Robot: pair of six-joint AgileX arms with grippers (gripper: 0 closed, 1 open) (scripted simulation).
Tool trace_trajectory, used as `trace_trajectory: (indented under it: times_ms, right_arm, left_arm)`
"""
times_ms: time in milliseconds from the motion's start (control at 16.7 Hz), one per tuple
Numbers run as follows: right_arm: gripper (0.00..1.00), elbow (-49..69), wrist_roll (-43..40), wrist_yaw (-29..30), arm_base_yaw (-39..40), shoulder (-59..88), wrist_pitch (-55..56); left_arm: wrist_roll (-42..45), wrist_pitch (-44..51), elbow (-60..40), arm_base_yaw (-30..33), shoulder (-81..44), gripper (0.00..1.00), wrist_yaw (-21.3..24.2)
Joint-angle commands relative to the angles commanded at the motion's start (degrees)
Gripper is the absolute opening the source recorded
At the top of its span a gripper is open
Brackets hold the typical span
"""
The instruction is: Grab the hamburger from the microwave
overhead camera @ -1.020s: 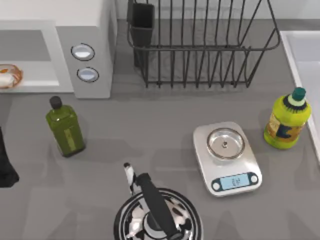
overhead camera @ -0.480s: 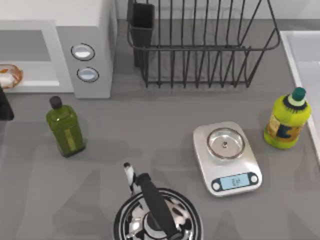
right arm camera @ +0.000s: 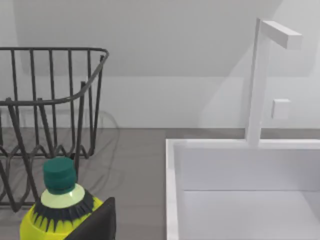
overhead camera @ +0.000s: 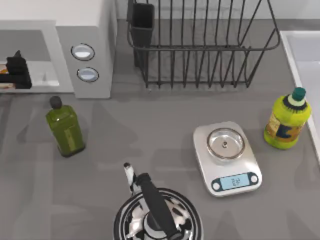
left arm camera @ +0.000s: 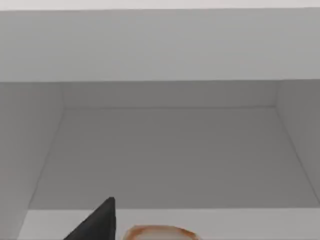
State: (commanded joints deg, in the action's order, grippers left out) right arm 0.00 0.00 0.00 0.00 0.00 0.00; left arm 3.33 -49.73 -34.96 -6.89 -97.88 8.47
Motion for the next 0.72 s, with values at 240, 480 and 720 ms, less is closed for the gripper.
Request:
trace_trajectory:
  times_ms: [240, 480, 720]
  right_arm:
    - [1.0, 0.0, 0.0, 0.0, 0.0, 0.0, 0.0]
    - [1.0, 0.0, 0.0, 0.0, 0.0, 0.0, 0.0]
    - [1.0, 0.0, 0.0, 0.0, 0.0, 0.0, 0.0]
  left_arm:
    - [0.7, -10.6, -7.5, -1.5, -22.7, 1.0, 1.8]
    - [1.2, -17.9, -12.6, -2.6, -37.4, 1.0, 3.0]
    - [1.4, -20.5, -14.6, -3.2, -42.4, 1.0, 3.5]
